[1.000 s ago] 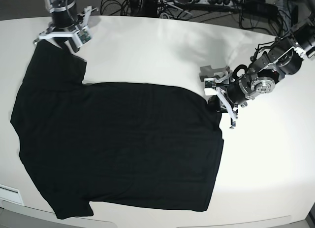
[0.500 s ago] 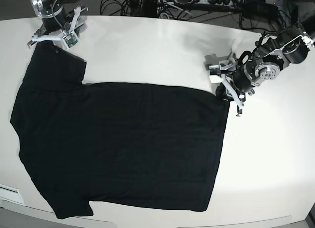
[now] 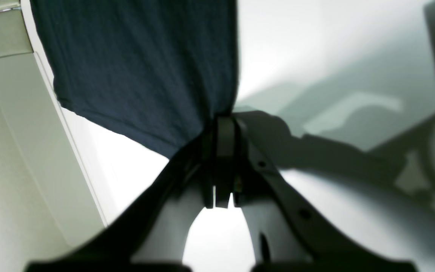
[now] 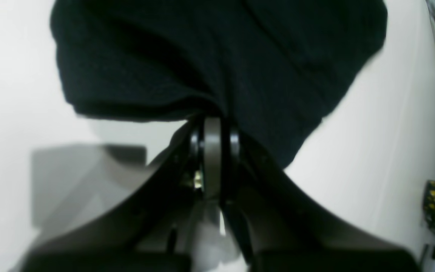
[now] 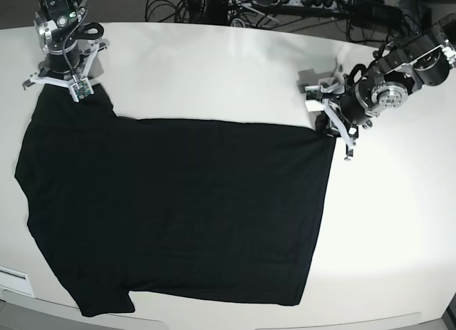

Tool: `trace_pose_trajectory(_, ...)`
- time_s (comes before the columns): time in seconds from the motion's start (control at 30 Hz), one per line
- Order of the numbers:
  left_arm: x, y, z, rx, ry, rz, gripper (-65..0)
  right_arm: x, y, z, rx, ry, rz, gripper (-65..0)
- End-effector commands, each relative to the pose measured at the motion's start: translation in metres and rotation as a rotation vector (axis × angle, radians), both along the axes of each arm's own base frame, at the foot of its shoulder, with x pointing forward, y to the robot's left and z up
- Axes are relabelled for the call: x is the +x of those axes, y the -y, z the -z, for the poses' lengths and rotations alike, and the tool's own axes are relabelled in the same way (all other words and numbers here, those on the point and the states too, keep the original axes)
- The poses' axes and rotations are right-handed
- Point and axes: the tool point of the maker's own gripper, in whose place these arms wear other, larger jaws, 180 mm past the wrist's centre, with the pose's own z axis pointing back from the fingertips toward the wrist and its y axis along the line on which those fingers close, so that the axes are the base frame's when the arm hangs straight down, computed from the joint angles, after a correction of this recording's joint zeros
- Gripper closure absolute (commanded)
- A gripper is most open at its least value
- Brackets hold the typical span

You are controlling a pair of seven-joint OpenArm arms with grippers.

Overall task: Fold the T-shirt properly
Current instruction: 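Grasp the shirt's shoulder and side edges with both grippers, then lift and pull the shirt edge toward the robot with both grippers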

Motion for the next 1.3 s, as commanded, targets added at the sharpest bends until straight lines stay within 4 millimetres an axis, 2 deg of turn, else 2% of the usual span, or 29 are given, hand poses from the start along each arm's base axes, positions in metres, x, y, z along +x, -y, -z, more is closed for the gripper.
trace_pose_trajectory(0.0,0.004,-0.006,-0.012,0.007,0.028,-0.003,0.0,0.001,0.001,-0.009,-0.013,0.007,-0.013,0.0)
trace_pose_trajectory(0.1,-0.003,-0.006,-0.03,0.018,0.05,0.007,0.0,0.001,-0.01,-0.03,-0.019,0.039,-0.064,0.0)
trace_pose_trajectory(0.2,-0.008,-0.011,-0.048,0.022,0.074,0.019,0.0,-0.008,-0.018,-0.046,-0.043,0.044,-0.105,0.0)
trace_pose_trajectory(0.4,-0.017,-0.032,-0.068,0.076,0.091,0.014,0.0,-0.035,-0.019,-0.055,-0.064,0.006,-0.115,0.0)
trace_pose_trajectory(0.57,-0.044,-0.044,-0.069,0.129,0.046,0.015,0.0,-0.062,-0.003,-0.059,-0.111,-0.048,-0.097,0.0)
trace_pose_trajectory(0.67,-0.063,-0.043,-0.069,0.144,0.019,0.028,0.0,-0.08,0.003,-0.06,-0.125,-0.089,-0.081,0.0)
trace_pose_trajectory(0.8,-0.091,-0.039,-0.067,0.142,-0.046,0.06,0.0,-0.108,0.005,-0.055,-0.125,-0.166,-0.079,0.0)
trace_pose_trajectory(1.0,-0.117,-0.053,-0.059,0.203,-0.116,0.037,0.0,-0.138,0.009,-0.053,-0.129,-0.235,-0.056,0.0)
trace_pose_trajectory(1.07,-0.124,-0.054,-0.056,0.212,-0.119,0.044,0.0,-0.143,0.009,-0.052,-0.129,-0.249,-0.055,0.0)
trace_pose_trajectory(1.17,-0.132,-0.052,-0.053,0.215,-0.114,0.07,0.0,-0.141,0.011,-0.054,-0.139,-0.237,-0.056,0.0)
trace_pose_trajectory(1.27,-0.129,-0.049,-0.056,0.219,-0.075,0.09,0.0,-0.117,0.018,-0.067,-0.21,-0.122,-0.068,0.0)
